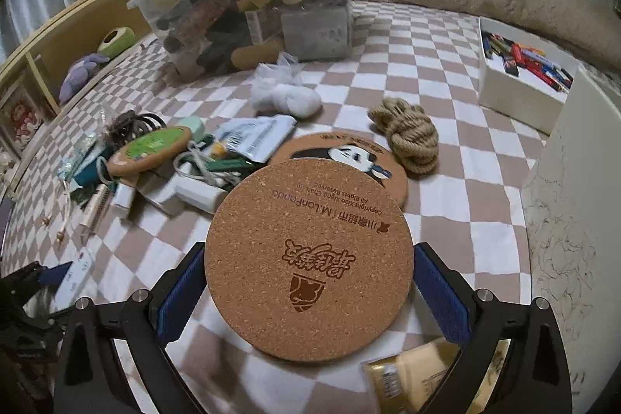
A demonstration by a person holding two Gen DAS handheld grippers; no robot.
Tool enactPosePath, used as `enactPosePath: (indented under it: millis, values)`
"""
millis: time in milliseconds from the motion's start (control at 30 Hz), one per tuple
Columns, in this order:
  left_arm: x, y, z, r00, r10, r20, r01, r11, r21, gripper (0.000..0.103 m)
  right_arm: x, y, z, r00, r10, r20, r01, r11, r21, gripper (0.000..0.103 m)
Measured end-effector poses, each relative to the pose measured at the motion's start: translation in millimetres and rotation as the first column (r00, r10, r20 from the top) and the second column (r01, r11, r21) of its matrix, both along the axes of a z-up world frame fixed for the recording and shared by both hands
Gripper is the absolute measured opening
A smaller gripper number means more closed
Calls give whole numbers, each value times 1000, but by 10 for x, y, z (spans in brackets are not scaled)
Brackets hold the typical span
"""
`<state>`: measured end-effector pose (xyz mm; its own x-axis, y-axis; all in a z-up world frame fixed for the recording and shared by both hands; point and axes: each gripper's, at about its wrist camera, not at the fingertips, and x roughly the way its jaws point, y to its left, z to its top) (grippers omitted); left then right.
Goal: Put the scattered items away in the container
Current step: 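Lift the white remote with the left tool while the right tool lifts the cork coaster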
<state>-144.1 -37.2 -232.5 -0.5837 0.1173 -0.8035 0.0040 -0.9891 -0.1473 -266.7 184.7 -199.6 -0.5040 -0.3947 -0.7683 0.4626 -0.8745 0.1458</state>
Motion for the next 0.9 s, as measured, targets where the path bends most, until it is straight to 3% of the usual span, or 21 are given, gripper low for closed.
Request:
enactPosePath:
  millis: [167, 433, 700, 900]
  values:
    - [10, -23, 8, 1000, 26, -7, -26, 1000, -10, 66, 128, -79, 85, 1000, 1, -1, -1, 1000, -14, 101]
    - [30, -94, 16, 998, 61, -14, -61, 998, -22, 41, 322, -169, 179, 1000, -18, -2, 18, 999, -37, 101]
    - [34, -55, 25, 998, 53, -25, -54, 997, -60, 40, 525, -218, 261, 996, -41, -74, 43, 999, 25, 101]
    - [37, -54, 27, 998, 53, -25, -55, 997, -61, 40, 627, -161, 285, 995, -58, -75, 61, 998, 34, 101]
